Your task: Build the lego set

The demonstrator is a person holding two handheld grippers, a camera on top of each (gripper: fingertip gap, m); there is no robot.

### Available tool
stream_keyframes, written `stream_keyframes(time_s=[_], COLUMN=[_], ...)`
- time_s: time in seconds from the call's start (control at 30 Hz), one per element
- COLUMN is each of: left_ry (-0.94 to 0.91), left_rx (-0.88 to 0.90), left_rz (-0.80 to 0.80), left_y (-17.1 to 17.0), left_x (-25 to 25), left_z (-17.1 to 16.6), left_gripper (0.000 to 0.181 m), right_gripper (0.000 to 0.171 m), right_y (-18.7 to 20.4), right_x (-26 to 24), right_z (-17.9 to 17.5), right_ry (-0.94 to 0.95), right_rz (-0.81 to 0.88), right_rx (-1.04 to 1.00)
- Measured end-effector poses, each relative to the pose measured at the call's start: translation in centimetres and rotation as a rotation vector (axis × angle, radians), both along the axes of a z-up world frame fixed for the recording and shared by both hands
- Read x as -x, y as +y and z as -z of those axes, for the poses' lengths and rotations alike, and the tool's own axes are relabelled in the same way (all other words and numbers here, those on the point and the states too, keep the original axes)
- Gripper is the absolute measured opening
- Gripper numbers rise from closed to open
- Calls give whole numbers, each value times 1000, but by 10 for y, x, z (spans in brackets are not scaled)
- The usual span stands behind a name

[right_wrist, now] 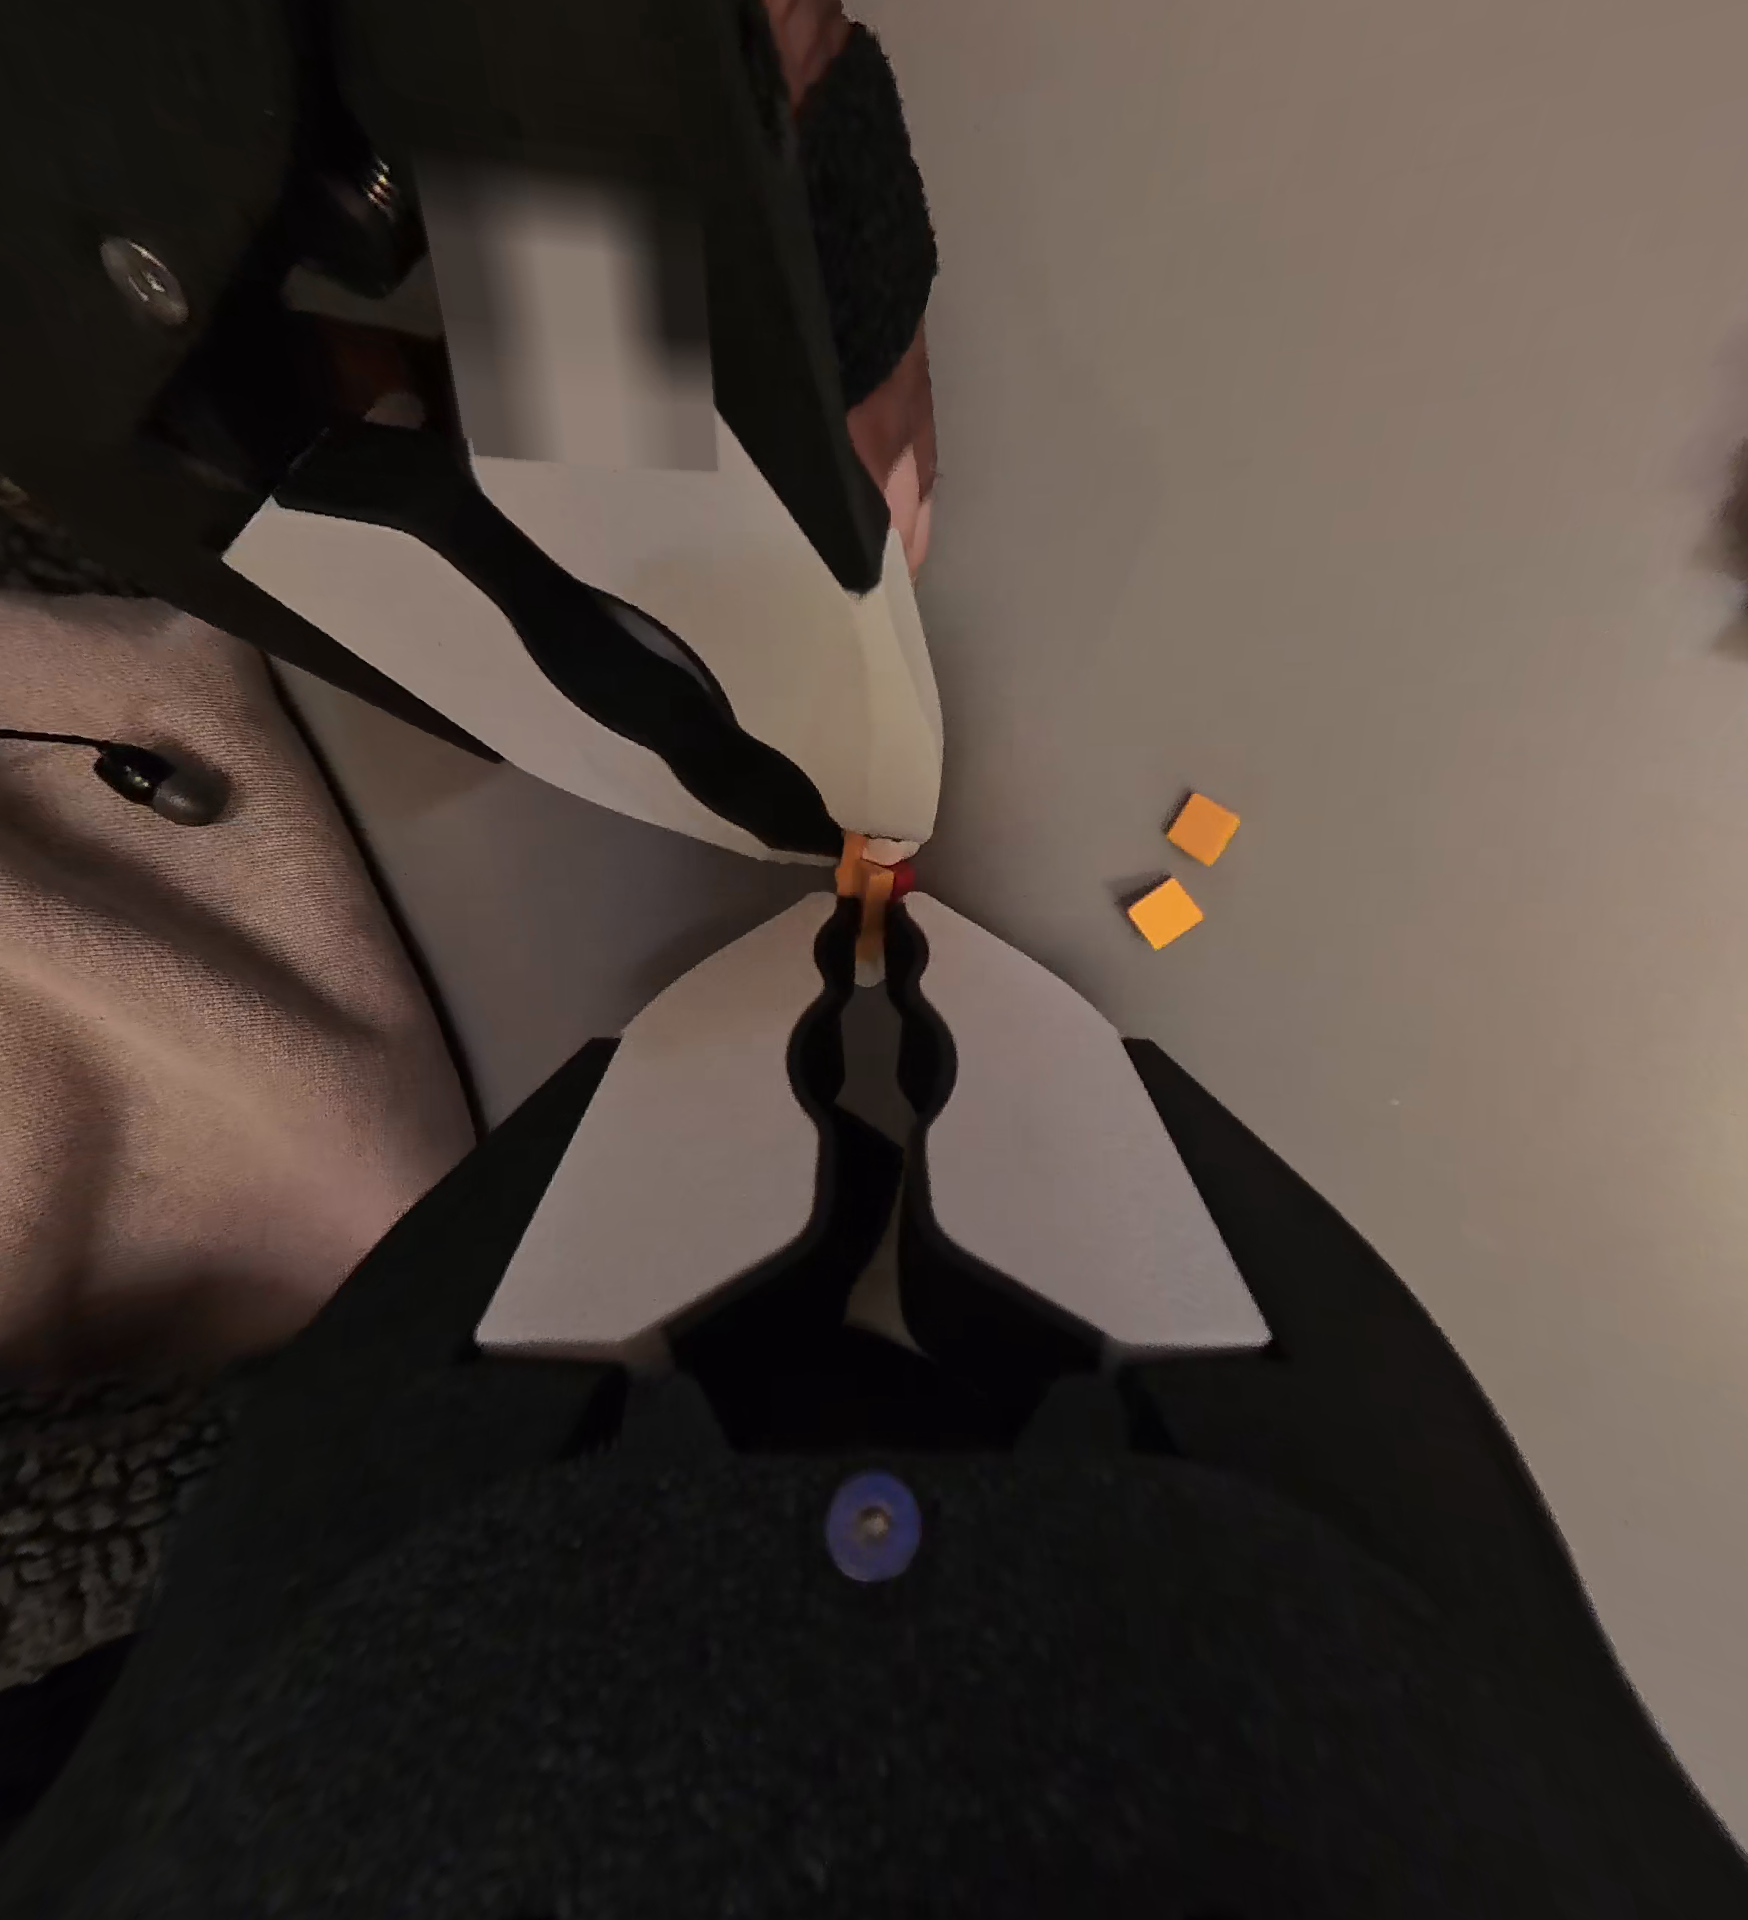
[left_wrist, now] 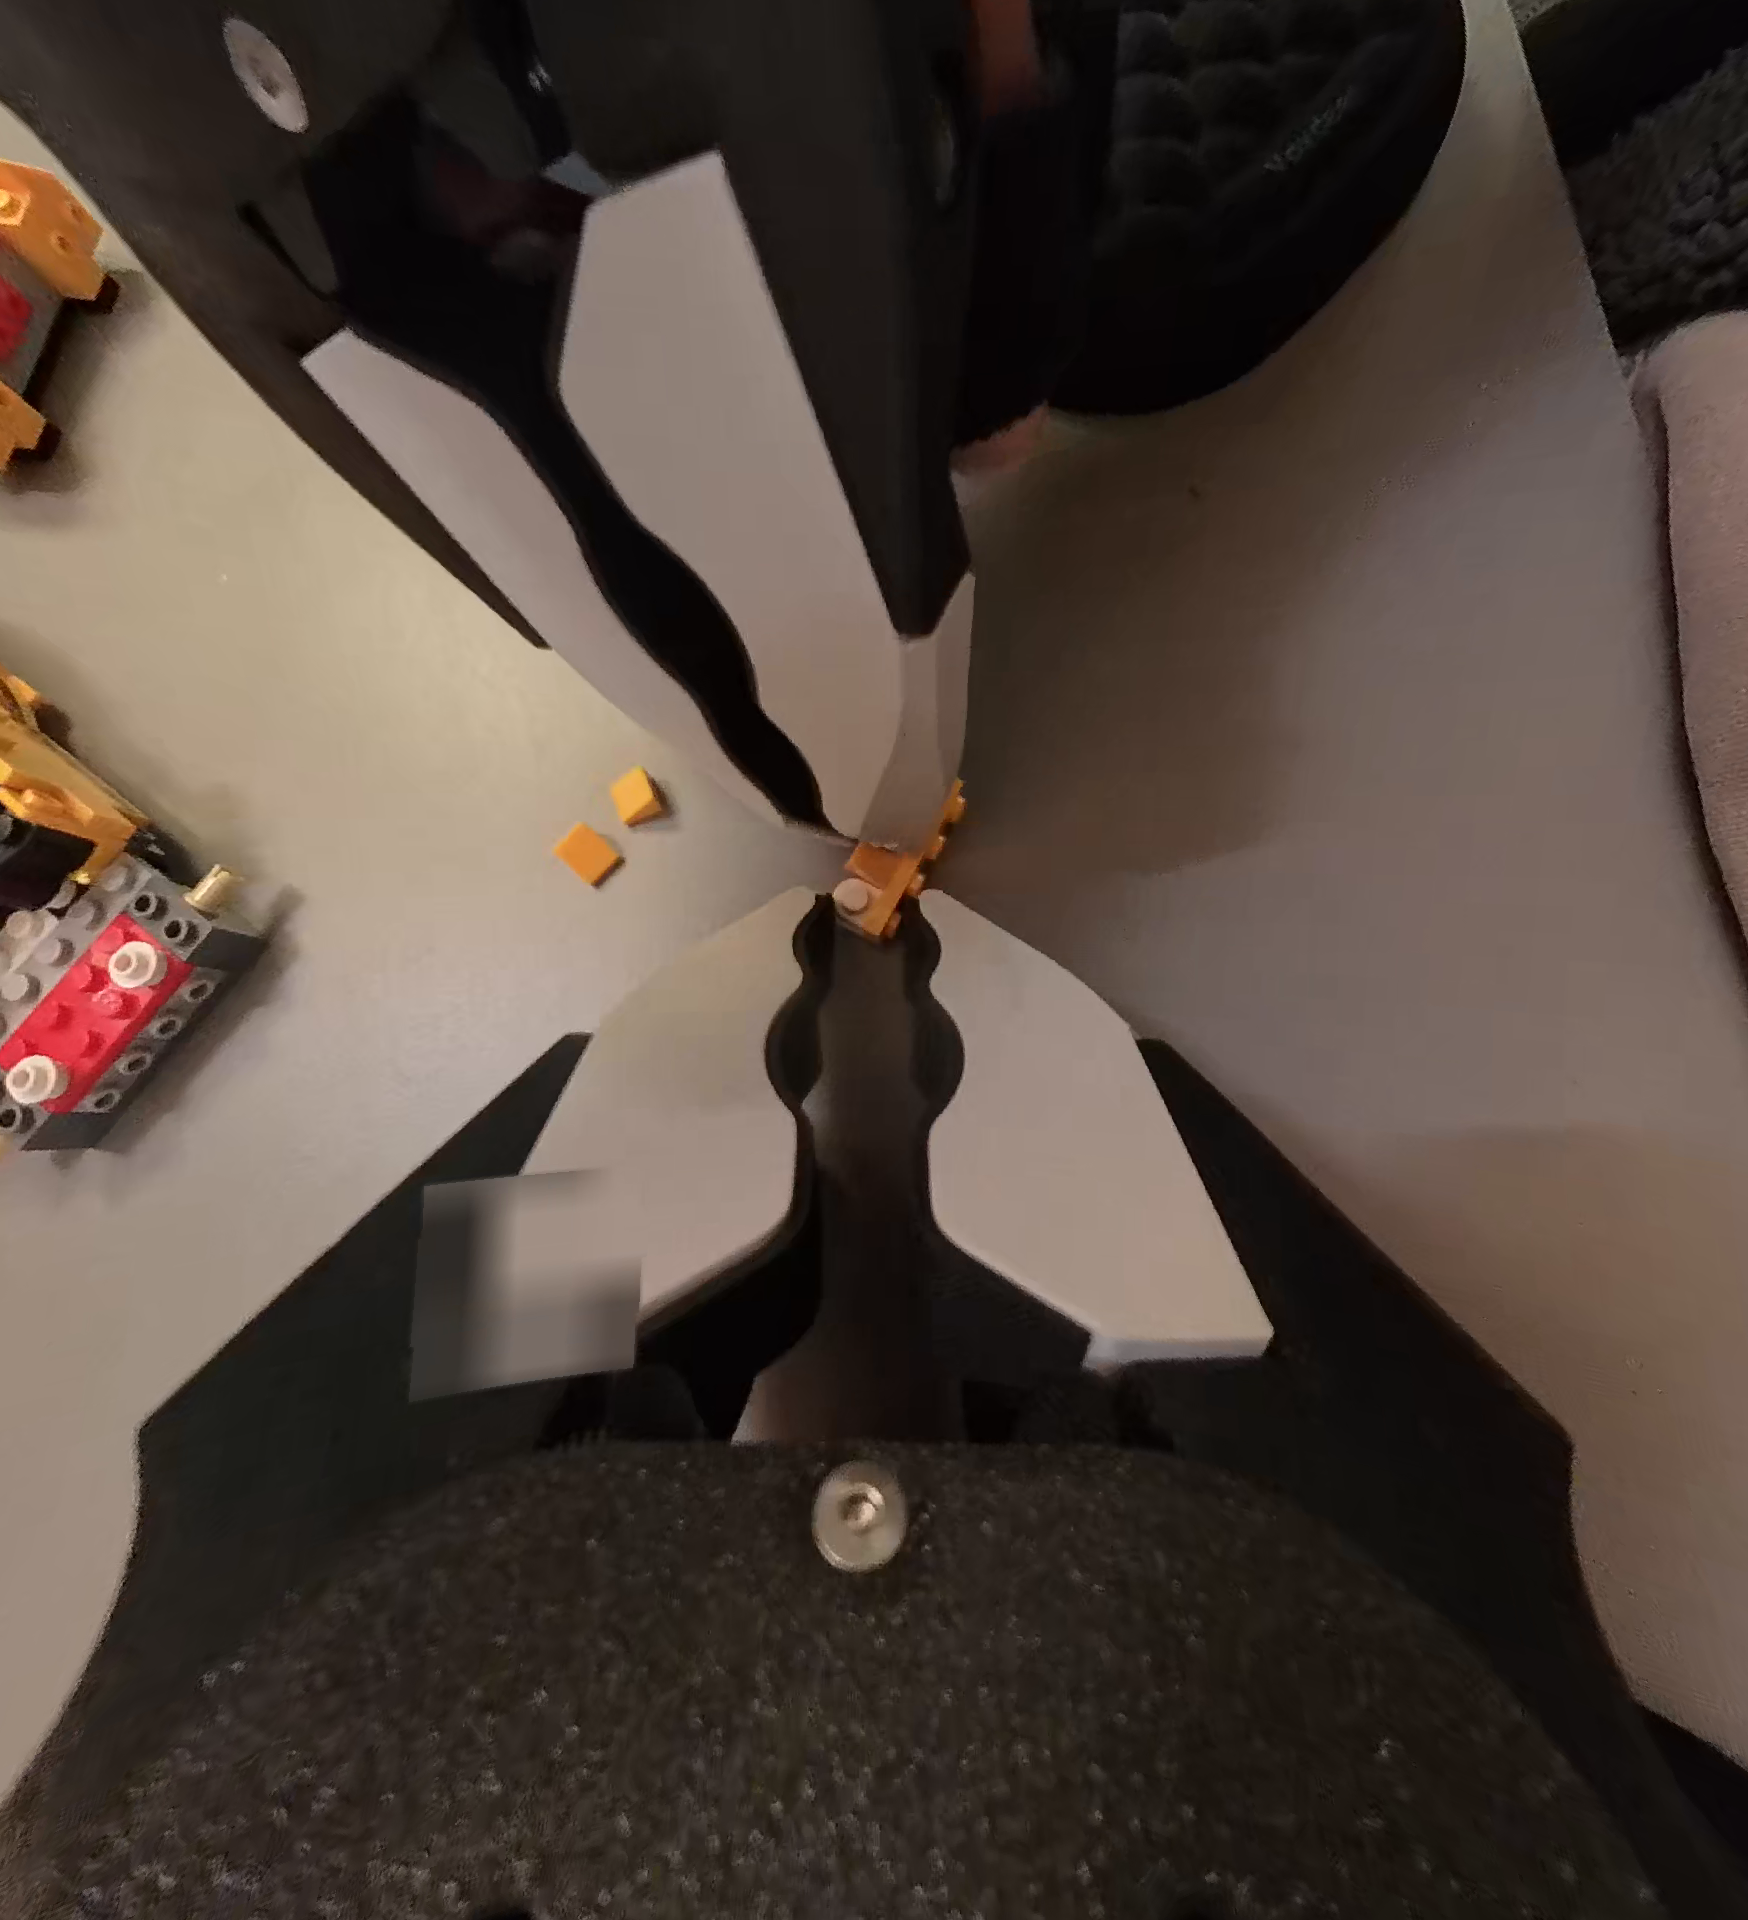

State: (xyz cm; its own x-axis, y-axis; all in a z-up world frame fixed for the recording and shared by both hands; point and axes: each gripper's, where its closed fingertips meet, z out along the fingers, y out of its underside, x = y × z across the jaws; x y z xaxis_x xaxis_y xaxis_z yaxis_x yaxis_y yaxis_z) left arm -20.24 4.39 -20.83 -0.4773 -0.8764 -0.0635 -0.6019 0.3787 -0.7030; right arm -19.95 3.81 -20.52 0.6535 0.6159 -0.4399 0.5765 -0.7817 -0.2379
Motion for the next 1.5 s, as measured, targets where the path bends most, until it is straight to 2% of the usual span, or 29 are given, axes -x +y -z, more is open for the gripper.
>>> stream_keyframes(time_s=[0.17,0.23,0.37,0.47,0.57,0.93,1.07,1.2,1.5], left_ry=[3,1,8,14,14,17,14,6,17], left_rx=[6,1,13,25,29,49,47,64,85], left_rz=[-4,-17,-88,-130,-130,-109,-112,-138,-152], left_y=[1,4,16,23,24,24,27,36,40], left_x=[0,0,-2,-3,-3,-1,2,7,9], left_z=[0,0,0,0,0,-1,-3,-5,-2], left_gripper=[12,12,13,12,13,14,17,18,17], right_gripper=[6,13,13,14,15,13,13,13,3], right_y=[1,8,33,33,34,55,65,66,66], right_x=[0,-3,-38,-39,-39,-32,-15,-14,-13], right_z=[-3,-18,-22,-11,-4,-13,-8,4,0], right_ry=[44,128,-7,-45,-52,-18,-25,-114,-114], right_rz=[19,49,-10,-92,-126,-109,-83,-90,-102], right_rx=[-65,-125,-413,-474,-464,-482,-408,-346,-367])
